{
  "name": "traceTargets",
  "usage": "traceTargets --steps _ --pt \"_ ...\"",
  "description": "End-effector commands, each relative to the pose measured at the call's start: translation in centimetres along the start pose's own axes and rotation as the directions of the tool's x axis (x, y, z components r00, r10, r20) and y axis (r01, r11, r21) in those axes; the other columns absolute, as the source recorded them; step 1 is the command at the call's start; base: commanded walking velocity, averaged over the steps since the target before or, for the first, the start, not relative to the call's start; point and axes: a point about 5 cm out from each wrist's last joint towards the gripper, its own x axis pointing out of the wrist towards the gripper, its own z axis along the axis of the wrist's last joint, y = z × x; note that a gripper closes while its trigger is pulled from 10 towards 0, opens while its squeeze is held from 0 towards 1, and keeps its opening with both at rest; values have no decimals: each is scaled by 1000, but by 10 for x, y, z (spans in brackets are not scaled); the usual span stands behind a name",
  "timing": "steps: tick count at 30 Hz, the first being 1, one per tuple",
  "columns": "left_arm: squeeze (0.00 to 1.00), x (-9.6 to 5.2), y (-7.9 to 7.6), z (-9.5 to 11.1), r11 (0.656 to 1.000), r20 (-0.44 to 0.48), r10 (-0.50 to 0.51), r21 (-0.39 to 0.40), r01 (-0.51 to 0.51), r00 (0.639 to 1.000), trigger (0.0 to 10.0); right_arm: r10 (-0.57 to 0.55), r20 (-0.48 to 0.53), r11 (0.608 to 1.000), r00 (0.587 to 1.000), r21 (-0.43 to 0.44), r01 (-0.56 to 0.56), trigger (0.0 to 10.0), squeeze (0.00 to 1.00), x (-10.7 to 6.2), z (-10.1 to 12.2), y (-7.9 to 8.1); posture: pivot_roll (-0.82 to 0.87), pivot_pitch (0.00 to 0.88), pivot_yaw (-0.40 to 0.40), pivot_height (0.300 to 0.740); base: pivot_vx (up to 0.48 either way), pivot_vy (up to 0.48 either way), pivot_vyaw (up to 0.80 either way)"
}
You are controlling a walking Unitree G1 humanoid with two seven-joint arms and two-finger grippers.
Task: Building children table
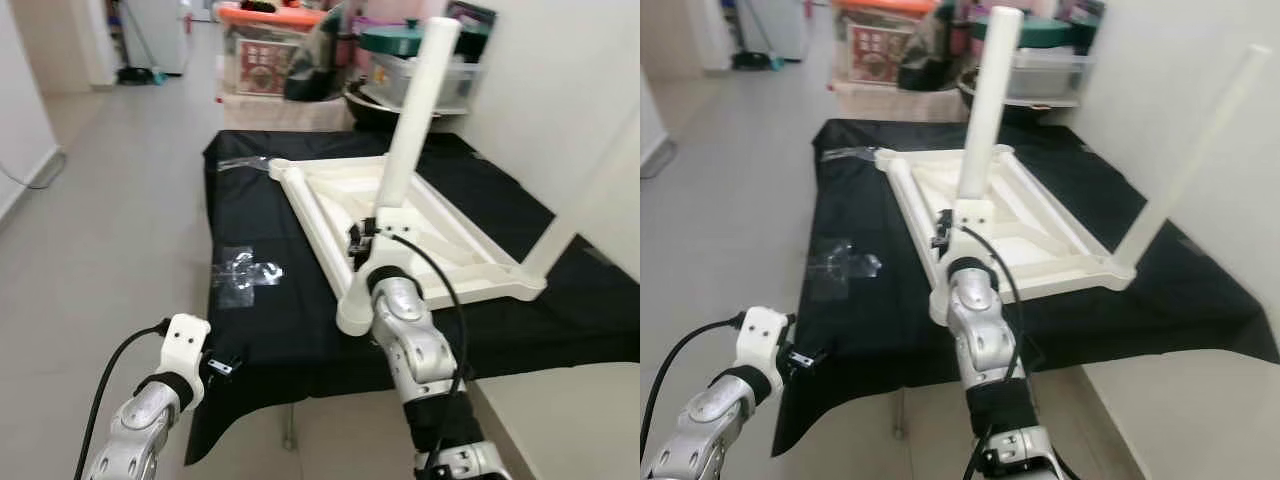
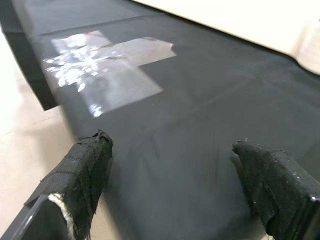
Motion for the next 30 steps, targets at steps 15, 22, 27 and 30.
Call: traceTargets --steps 15,22,27,30 --pt "0 0 -3 -6 1000 -18 5 -19 -5 1000 10000 674 -222 704 705 -99 -704 0 0 5 -24 -3 76 0 -126 740 0 0 0" --pt "0 -4 2 -7 1000 -21 15 -14 -16 1000 10000 -63 -308 990 949 -143 19 0 0 29 -48 -43 83 0 -125 740 0 0 0" --pt "0 -5 2 -8 1000 -24 16 -12 -17 1000 10000 -404 -305 915 862 -119 386 0 0 12 -56 -70 79 0 -125 740 0 0 0" --pt "0 -4 0 -8 1000 -25 10 -14 -10 1000 10000 -345 -215 938 914 -103 330 10000 0 -3 -48 -48 69 0 -115 740 0 0 0"
